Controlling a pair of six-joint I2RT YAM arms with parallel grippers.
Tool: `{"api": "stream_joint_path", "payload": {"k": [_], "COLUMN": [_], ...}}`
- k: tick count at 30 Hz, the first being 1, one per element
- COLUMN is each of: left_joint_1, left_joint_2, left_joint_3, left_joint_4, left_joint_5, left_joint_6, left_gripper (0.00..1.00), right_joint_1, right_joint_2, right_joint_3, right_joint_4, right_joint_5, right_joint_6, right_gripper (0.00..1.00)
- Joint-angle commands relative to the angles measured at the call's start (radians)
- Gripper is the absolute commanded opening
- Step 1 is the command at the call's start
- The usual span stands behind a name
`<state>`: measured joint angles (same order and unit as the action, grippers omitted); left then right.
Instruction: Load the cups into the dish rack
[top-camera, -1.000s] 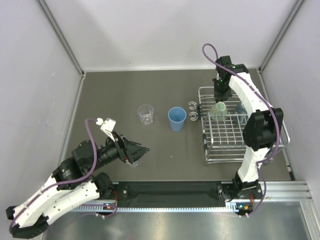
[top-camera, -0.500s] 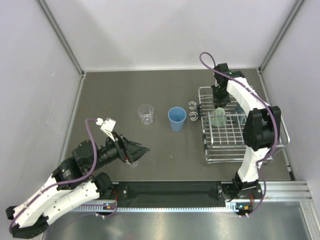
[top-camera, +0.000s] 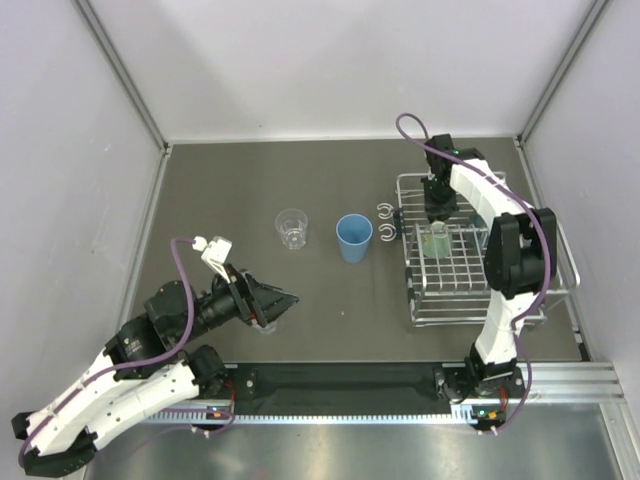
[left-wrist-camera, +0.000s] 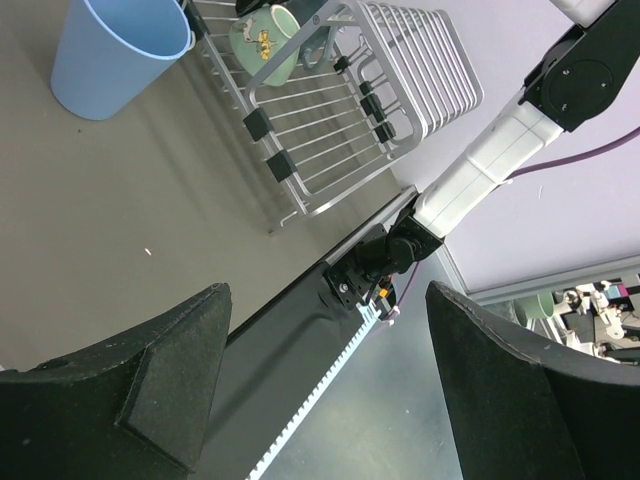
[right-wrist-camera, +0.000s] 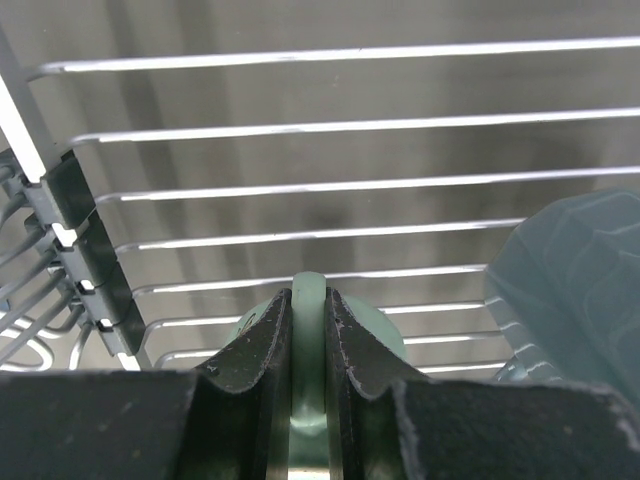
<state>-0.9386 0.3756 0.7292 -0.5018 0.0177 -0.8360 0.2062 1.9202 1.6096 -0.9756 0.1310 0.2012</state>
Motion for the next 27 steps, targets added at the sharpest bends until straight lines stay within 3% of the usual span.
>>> {"api": "stream_joint_path", "payload": {"k": [1, 13, 20, 27], "left_joint_1": [0.0, 0.0, 0.0, -0.002], "left_joint_2": [-0.001, 0.009, 0.006, 0.019], "left_joint_3": [0.009, 0.027, 0.027, 0.033], "left_joint_4": [0.0, -0.012, -0.024, -0.026], "left_joint_5": [0.001, 0.001, -0.004, -0.001], "left_joint_6": [-0.002, 0.005, -0.002, -0.008], "left_gripper": [0.84, 0.84, 0.84, 0.83], "right_joint_1": [-0.007, -0.002, -0.001, 0.002], "right_joint_2": [0.005, 0.02, 0.011, -0.023], "right_joint_3": [-0.002, -0.02, -0.027, -0.028], "right_joint_4": [0.018, 0.028, 0.022, 0.018], "right_joint_5": [0.025, 0.035, 0.033, 0.029], "right_joint_6": [-0.013, -0.011, -0.014, -0.009], "right_gripper": [0.01, 0.11, 0.37, 0.5]}}
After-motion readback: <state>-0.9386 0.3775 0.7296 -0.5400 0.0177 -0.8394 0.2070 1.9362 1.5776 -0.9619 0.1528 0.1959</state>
